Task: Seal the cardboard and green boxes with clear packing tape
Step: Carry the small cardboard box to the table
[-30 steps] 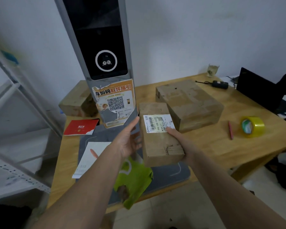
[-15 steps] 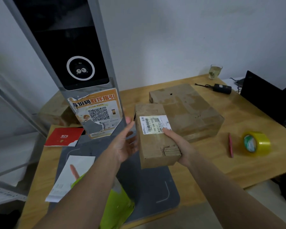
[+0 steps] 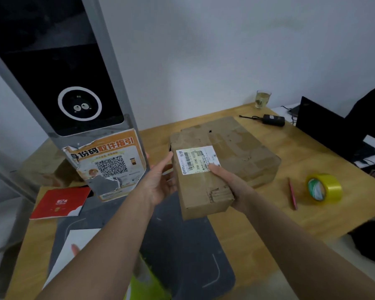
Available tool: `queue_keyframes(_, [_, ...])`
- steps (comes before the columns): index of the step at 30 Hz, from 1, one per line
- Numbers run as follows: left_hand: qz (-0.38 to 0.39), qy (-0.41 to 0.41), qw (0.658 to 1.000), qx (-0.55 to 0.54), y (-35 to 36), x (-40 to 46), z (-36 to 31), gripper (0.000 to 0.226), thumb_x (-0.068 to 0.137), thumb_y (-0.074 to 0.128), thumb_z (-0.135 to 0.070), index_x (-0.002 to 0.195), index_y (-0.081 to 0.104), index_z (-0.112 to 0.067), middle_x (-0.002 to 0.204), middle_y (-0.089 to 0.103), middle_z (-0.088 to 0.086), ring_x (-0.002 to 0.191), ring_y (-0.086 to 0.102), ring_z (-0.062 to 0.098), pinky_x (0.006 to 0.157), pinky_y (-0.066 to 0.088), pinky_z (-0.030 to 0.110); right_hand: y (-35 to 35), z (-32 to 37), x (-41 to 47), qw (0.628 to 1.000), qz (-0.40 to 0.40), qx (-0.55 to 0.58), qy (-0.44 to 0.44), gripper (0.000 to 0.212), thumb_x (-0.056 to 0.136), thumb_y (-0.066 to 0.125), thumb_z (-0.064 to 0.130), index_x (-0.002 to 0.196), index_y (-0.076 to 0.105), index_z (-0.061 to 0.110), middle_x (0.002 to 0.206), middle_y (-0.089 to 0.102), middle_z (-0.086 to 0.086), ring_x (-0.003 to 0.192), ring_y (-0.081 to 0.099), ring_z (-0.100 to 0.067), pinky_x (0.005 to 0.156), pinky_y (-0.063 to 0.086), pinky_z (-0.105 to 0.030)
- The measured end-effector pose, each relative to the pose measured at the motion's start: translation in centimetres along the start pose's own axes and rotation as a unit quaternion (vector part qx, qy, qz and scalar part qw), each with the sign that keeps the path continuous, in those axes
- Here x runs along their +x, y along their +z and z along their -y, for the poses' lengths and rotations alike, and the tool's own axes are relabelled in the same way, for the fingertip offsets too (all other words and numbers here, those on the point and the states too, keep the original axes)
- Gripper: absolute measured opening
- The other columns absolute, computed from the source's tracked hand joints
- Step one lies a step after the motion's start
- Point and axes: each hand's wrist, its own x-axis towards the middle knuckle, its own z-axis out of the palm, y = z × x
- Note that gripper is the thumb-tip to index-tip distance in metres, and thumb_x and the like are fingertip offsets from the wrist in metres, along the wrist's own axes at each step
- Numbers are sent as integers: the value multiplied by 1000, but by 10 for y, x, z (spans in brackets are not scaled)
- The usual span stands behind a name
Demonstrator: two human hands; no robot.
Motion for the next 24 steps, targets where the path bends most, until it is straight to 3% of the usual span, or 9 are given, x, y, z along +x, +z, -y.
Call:
queue_keyframes(1, [11, -6, 1000, 2, 0, 5, 4, 93, 47, 89, -54, 128, 63, -16, 80, 62, 2, 65, 41, 14, 59, 46, 27, -2, -1, 1, 1000, -1, 2, -3, 48, 88, 61, 39, 127, 59, 12, 121, 68, -9, 113, 64, -26, 98, 50, -41])
queue_keyframes(3, [22, -22, 999, -15, 4, 11, 13, 29, 72, 80, -49, 96, 76, -33, 82, 61, 3, 65, 43, 13, 61, 42, 27, -9, -4, 0, 1000, -11, 4, 0, 46, 89, 60, 38, 126, 60, 11, 120, 68, -9, 111, 65, -25, 96, 51, -39])
queue_keyframes(4, [24, -32, 999, -9, 9, 12, 16, 20, 77, 74, -50, 82, 78, -31, 78, 58, 2, 62, 41, 12, 59, 41, 26, -13, -5, -1, 1000, -18, 4, 2, 45, 89, 60, 39, 124, 61, 11, 118, 69, -9, 110, 66, -24, 94, 52, -38])
queue_keyframes(7, [31, -47, 997, 47, 22, 13, 20, 50, 65, 74, -60, 91, 74, -17, 64, 46, -3, 53, 37, 11, 50, 44, 22, -27, -1, 3, 999, -40, -5, -2, 50, 83, 65, 42, 122, 63, 11, 117, 70, -9, 109, 66, -25, 97, 51, -41])
queue_keyframes(9, [28, -42, 998, 40, 24, 22, 22, 50, 64, 73, -61, 88, 69, -17, 64, 41, -3, 52, 34, 10, 47, 42, 20, -35, 3, 9, 999, -52, -10, -1, 53, 78, 69, 45, 120, 65, 12, 117, 70, -10, 110, 65, -27, 103, 47, -46])
queue_keyframes(13, [-5, -29, 998, -63, 28, 43, 35, 72, 58, 80, -69, 103, 67, -15, 77, 47, 0, 64, 40, 16, 66, 38, 29, -51, 11, 26, 1000, -21, -8, 10, 53, 80, 70, 47, 123, 65, 16, 121, 68, -10, 114, 63, -28, 105, 44, -49])
queue_keyframes(16, [-54, -5, 987, -152, 28, 70, 51, 61, 73, 64, -70, 95, 77, -14, 76, 53, 0, 68, 50, 17, 70, 39, 31, -70, 23, 43, 999, 31, 0, 29, 51, 82, 70, 41, 126, 62, 16, 122, 67, -11, 114, 63, -29, 101, 47, -47])
queue_keyframes(20, [-59, 18, 976, -211, 30, 110, 81, 57, 56, 82, -63, 92, 72, -20, 93, 52, 5, 83, 51, 23, 77, 42, 33, -102, 34, 74, 996, 69, -32, 45, 65, 70, 81, 37, 126, 62, 10, 120, 67, -14, 112, 64, -31, 99, 48, -47])
queue_keyframes(24, [-57, 37, 960, -271, 32, 143, 95, 42, 69, 79, -39, 102, 63, -19, 112, 52, 10, 104, 50, 31, 96, 38, 41, -128, 27, 100, 992, 119, -36, 22, 58, 72, 79, 35, 122, 65, 10, 121, 67, -14, 111, 64, -30, 99, 49, -44])
